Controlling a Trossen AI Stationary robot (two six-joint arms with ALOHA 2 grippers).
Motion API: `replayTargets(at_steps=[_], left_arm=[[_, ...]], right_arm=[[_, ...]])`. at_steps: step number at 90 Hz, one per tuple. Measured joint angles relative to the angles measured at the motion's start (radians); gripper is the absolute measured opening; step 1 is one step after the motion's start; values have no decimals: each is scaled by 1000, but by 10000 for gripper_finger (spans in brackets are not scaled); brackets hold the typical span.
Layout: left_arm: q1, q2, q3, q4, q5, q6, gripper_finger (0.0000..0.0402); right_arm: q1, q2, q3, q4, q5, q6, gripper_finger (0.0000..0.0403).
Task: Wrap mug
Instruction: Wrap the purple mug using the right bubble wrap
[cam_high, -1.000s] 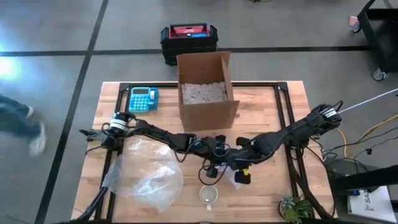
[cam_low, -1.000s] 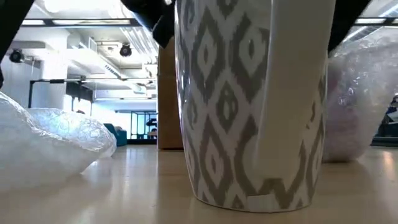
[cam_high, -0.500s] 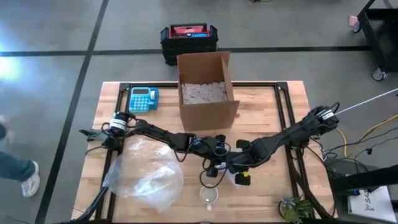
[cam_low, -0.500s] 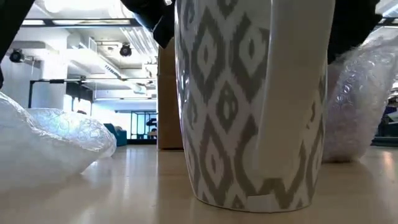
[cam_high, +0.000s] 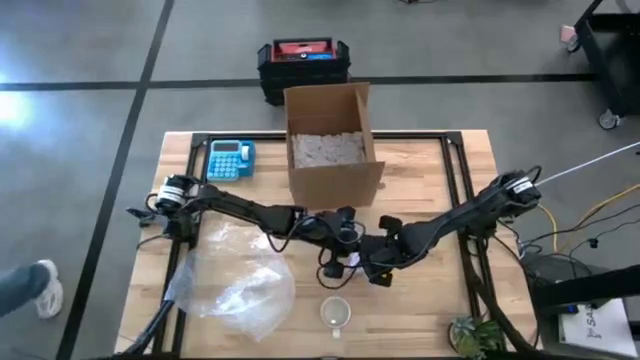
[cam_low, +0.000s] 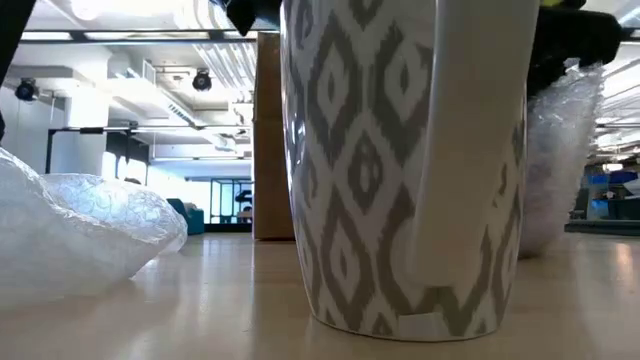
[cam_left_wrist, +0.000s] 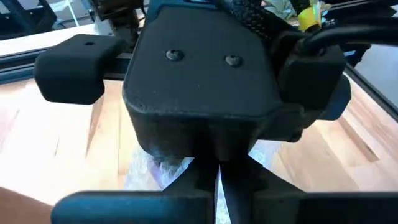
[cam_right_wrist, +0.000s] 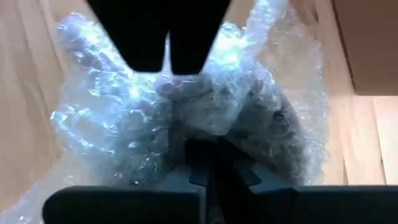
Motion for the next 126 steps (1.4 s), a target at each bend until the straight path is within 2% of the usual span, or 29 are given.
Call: replayTargets(at_steps=[22, 39, 77, 91, 106, 126], left_arm=[[3, 2, 3, -6, 10, 17, 0], [4, 0, 3, -7, 9, 23, 0], [6, -2, 3, -84, 4, 76, 0], [5, -2, 4, -132, -74, 121, 0], [7, -2, 4, -139, -96, 132, 0], [7, -5, 6, -140, -97, 132, 0]], right_arm=[[5, -82, 133, -129, -110, -14, 2], [-6, -112, 150, -135, -2, -25, 2], [-26, 98, 59, -20, -8, -53, 2], [-26, 132, 67, -20, -14, -76, 2], [-28, 79, 115, -56, -50, -93, 2], [-22, -63, 154, -104, -121, -75, 2]])
